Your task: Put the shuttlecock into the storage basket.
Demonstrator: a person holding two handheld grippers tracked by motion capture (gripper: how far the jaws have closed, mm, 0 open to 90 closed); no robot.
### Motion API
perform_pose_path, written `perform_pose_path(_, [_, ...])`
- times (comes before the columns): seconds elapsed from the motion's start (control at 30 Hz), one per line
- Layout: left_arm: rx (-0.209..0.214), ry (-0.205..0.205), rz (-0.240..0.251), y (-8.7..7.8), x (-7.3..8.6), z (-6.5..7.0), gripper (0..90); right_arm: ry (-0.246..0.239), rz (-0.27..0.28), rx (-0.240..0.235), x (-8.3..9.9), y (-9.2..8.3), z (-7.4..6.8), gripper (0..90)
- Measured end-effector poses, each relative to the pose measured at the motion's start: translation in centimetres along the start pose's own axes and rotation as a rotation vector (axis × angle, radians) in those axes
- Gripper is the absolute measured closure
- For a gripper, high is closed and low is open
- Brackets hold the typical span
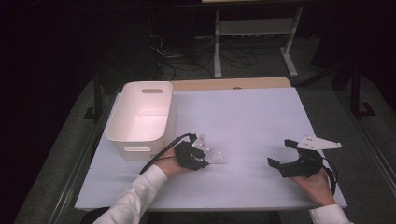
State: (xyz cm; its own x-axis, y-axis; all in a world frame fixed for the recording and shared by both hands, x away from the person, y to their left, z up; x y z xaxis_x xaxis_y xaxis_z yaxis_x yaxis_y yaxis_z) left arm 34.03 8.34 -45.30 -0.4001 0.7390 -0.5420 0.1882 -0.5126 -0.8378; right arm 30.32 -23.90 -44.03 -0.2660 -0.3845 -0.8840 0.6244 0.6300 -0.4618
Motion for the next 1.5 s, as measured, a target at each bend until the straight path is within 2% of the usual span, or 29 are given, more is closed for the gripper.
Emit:
perform_pose_path(0.2, [0.012,0.014,0.006,-0.7,-0.4,0.5,65.4,0.001,-0.002,-0.002,0.0,0.0,0.0,0.0])
perform_pose_path(0.33, [0.036,0.002,0.032,-1.3,-0.9,0.9,65.6,0.000,-0.003,0.000,0.0,-0.1,0.0,0.0])
perform_pose_path(0.5, [0.033,0.030,0.032,-2.5,-1.5,1.3,65.6,0.008,-0.002,-0.002,-0.1,0.0,-0.1,0.0])
perform_pose_path(0.6, [0.062,0.034,0.059,-3.6,-1.9,1.6,65.6,0.006,-0.002,-0.003,-0.1,0.0,-0.1,0.0])
perform_pose_path(0.73, [0.072,0.025,0.076,-4.2,-2.2,1.7,65.6,0.005,-0.002,-0.002,-0.1,0.0,-0.1,0.0])
perform_pose_path(0.8, [0.072,0.021,0.086,-4.7,-2.3,1.8,65.7,0.005,-0.001,-0.003,-0.1,0.0,-0.1,0.0])
perform_pose_path(1.03, [0.043,0.069,0.095,-6.4,-2.9,1.9,65.6,0.000,0.000,-0.003,-0.1,0.0,-0.2,0.0])
perform_pose_path(1.5, [0.025,0.082,0.119,-8.7,-4.2,1.6,65.6,0.003,0.003,-0.005,-0.1,0.1,-0.2,0.0])
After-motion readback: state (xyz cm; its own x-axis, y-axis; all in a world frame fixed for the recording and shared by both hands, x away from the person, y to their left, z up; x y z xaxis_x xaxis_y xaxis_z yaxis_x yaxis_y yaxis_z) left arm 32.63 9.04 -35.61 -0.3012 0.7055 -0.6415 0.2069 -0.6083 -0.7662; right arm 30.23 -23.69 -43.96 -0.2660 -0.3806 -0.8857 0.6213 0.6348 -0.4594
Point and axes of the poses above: each handheld gripper's, and its own axes: y roughly forward along the jaws, x roughly out of its underside, z roughly to its right, the point moved 4 cm from there along y, roughly forward along the jaws, and after that the axes turned 12 degrees about -y, right-handed, at the moved point
